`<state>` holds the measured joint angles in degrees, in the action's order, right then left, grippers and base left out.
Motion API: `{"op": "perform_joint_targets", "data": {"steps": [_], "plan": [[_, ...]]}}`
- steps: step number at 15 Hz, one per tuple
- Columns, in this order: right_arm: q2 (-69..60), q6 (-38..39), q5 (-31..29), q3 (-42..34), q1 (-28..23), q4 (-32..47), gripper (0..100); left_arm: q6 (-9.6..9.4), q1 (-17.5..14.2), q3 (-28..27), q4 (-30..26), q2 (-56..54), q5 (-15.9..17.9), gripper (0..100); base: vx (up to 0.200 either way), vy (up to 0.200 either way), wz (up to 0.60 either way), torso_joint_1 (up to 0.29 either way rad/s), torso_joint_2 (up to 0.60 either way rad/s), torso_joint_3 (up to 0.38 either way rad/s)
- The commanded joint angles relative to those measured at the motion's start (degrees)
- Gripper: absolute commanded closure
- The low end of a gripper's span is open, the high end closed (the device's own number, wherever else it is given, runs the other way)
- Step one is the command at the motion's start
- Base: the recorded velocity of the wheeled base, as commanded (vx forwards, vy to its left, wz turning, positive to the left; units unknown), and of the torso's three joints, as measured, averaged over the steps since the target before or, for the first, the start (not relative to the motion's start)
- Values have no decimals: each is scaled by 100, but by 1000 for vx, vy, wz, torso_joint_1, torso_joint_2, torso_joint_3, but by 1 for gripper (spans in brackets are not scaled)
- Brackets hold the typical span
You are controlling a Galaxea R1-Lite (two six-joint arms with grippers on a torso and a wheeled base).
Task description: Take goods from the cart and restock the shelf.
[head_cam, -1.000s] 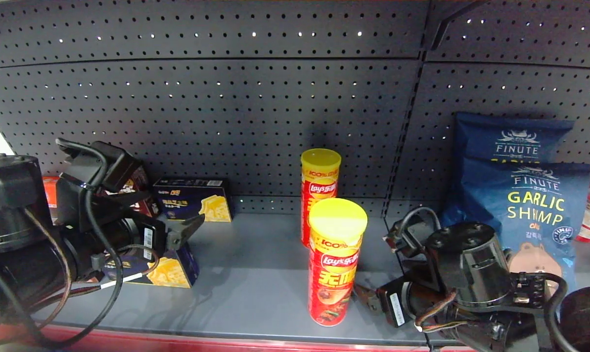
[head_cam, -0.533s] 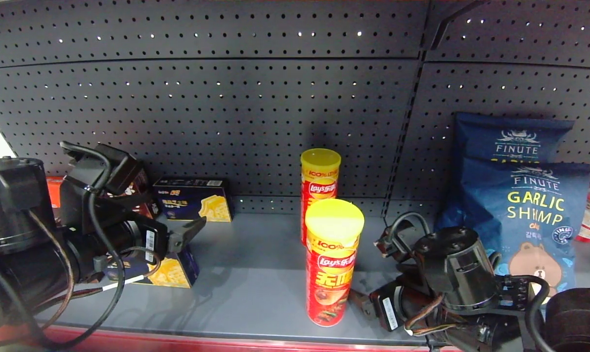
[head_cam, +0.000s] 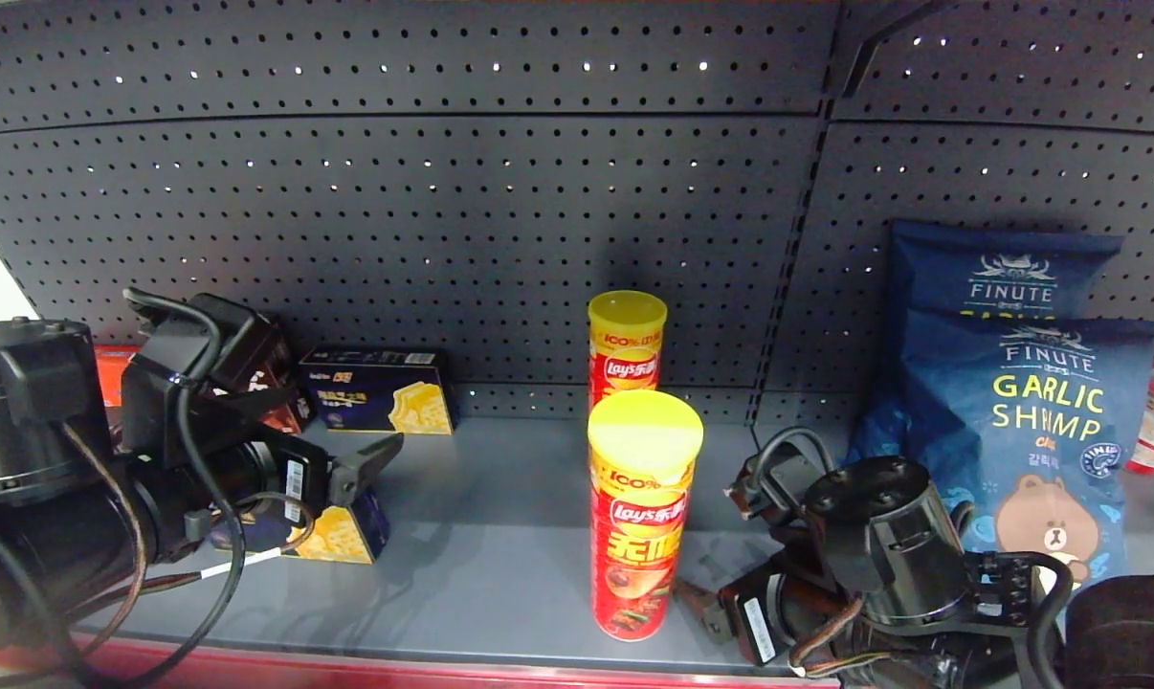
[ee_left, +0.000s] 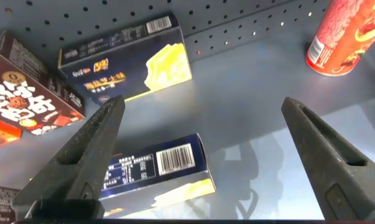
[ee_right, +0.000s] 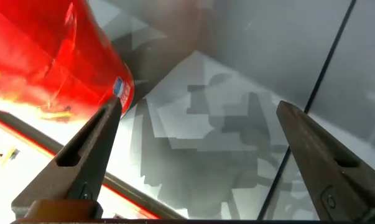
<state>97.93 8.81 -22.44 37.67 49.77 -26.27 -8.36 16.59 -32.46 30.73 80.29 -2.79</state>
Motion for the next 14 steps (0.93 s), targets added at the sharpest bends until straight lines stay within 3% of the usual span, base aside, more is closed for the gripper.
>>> {"op": "perform_joint_targets", "data": {"steps": [1,14], "plan": [[-160,-2,-6,-111,-3,-1,0,1,2,47,12,4,-2,0,0,0,0,0,0,0],[-63,-38,29,21,85,-89,0,1,2,74,12,4,-2,0,0,0,0,0,0,0]]}}
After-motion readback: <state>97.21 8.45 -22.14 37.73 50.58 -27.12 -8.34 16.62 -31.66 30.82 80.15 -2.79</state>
